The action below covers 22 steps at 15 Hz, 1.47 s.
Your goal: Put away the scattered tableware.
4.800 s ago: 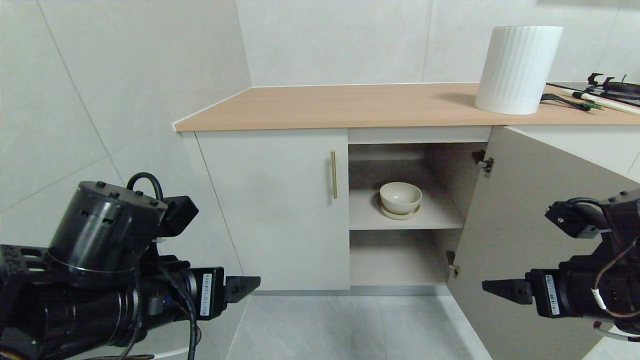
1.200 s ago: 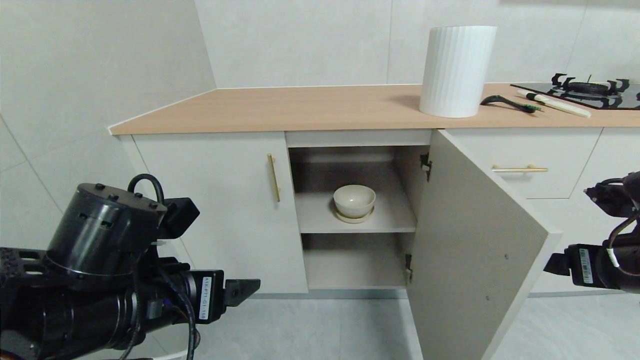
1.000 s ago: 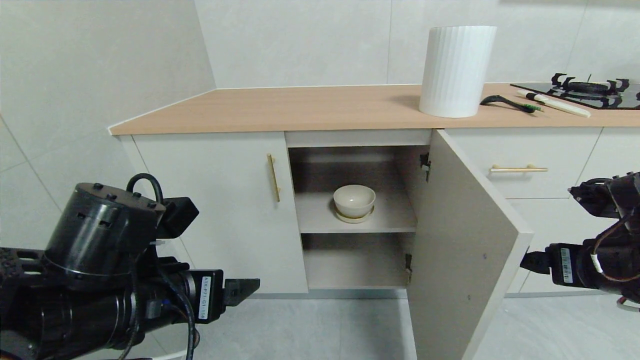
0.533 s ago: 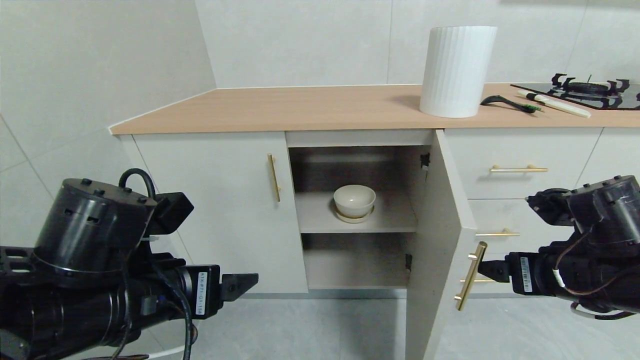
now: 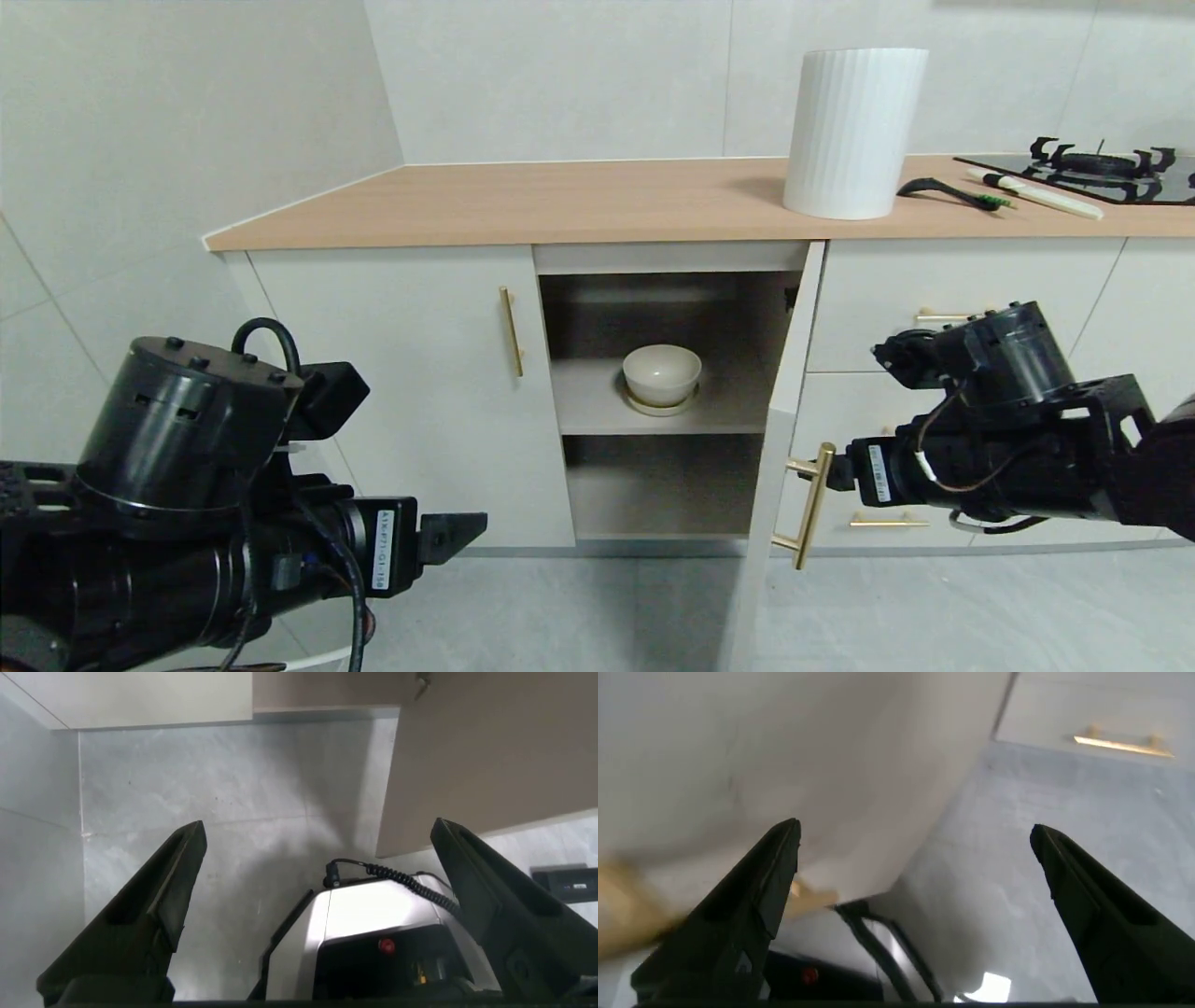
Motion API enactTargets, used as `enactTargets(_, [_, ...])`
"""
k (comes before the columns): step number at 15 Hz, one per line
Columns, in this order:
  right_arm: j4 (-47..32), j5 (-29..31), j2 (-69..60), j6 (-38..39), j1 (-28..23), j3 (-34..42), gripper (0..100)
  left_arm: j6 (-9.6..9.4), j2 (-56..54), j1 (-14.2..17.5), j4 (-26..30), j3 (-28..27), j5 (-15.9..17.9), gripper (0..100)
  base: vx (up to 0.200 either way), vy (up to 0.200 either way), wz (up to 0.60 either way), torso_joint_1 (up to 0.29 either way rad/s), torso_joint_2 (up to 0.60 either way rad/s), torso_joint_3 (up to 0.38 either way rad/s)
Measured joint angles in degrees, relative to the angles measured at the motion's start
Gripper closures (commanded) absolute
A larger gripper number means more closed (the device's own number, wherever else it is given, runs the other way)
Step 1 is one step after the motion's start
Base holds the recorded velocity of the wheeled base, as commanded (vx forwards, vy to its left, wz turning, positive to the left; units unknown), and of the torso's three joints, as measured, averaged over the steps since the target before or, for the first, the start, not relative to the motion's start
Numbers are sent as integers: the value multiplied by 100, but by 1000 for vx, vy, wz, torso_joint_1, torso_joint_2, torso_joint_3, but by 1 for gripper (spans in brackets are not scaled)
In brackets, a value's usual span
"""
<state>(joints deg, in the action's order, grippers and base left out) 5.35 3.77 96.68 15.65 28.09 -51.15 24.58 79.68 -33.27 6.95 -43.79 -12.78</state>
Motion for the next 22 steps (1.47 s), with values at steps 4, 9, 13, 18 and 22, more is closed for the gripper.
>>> enactTargets(4, [903, -82, 699, 107, 104, -122, 0, -6, 9, -5, -2, 7, -2, 0, 0, 0, 0, 0, 0, 0])
enactTargets(9, [2054, 57, 1309, 600, 134, -83, 0, -9, 9, -22, 2, 11, -5, 0, 80, 0, 0, 0, -1, 3])
enactTargets(13, [2844, 222, 1638, 889, 189, -89, 0, -4, 12, -18, -2, 10, -5, 0, 200, 0, 0, -1, 2, 5])
enactTargets(18, [2993, 345, 1815, 1143, 206, -102, 0, -2, 20, -77, 0, 0, -2, 0, 0, 0, 0, 0, 0, 0])
enactTargets(22, [3241, 402, 1883, 1336, 197, -157, 0, -6, 17, -77, -2, 18, -5, 0, 0, 0, 0, 0, 0, 0])
